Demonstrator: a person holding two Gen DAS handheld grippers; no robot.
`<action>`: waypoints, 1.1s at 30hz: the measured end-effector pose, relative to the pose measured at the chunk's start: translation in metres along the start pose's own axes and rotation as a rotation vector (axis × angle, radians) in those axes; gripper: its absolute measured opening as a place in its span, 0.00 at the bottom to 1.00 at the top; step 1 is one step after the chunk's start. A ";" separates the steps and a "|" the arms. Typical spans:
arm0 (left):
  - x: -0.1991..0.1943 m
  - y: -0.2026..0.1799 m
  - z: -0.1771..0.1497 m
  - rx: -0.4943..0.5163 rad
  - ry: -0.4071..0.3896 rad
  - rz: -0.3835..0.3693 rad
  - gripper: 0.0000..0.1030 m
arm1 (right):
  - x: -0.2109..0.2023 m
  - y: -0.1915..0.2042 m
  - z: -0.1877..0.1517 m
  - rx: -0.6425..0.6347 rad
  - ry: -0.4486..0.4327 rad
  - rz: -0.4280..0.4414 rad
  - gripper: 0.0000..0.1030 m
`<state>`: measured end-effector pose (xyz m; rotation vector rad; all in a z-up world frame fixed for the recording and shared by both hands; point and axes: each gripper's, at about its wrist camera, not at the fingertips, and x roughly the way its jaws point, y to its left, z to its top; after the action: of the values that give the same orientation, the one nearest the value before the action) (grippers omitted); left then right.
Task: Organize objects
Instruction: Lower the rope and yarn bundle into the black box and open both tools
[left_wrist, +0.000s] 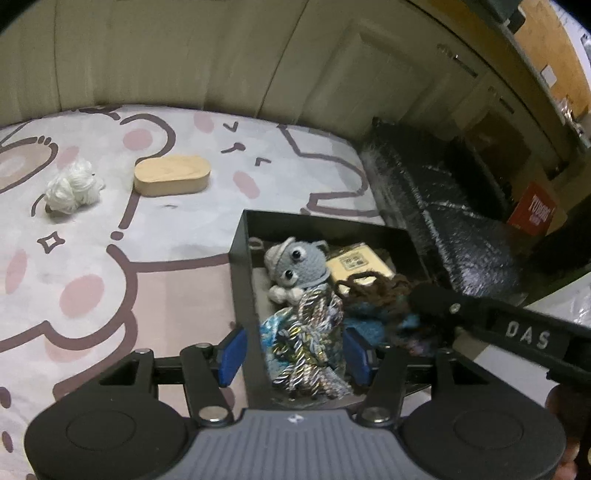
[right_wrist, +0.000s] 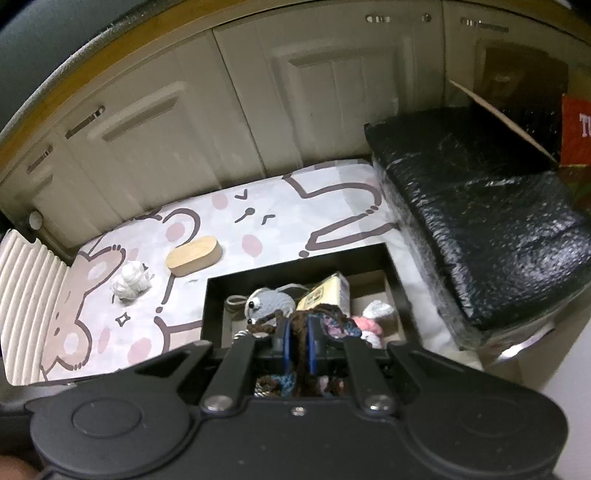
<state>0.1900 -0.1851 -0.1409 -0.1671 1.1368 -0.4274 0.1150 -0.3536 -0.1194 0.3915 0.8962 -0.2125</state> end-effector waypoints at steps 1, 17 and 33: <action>0.001 0.000 -0.001 0.005 0.009 0.005 0.57 | 0.003 0.000 -0.001 0.005 0.014 0.003 0.16; 0.003 -0.004 -0.003 0.100 0.030 0.086 0.57 | 0.030 0.014 -0.013 -0.111 0.169 -0.040 0.07; -0.010 -0.004 0.000 0.154 -0.005 0.106 0.60 | 0.023 0.010 -0.016 -0.115 0.183 -0.059 0.08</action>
<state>0.1856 -0.1846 -0.1314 0.0264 1.0980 -0.4180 0.1211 -0.3386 -0.1447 0.2808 1.0958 -0.1805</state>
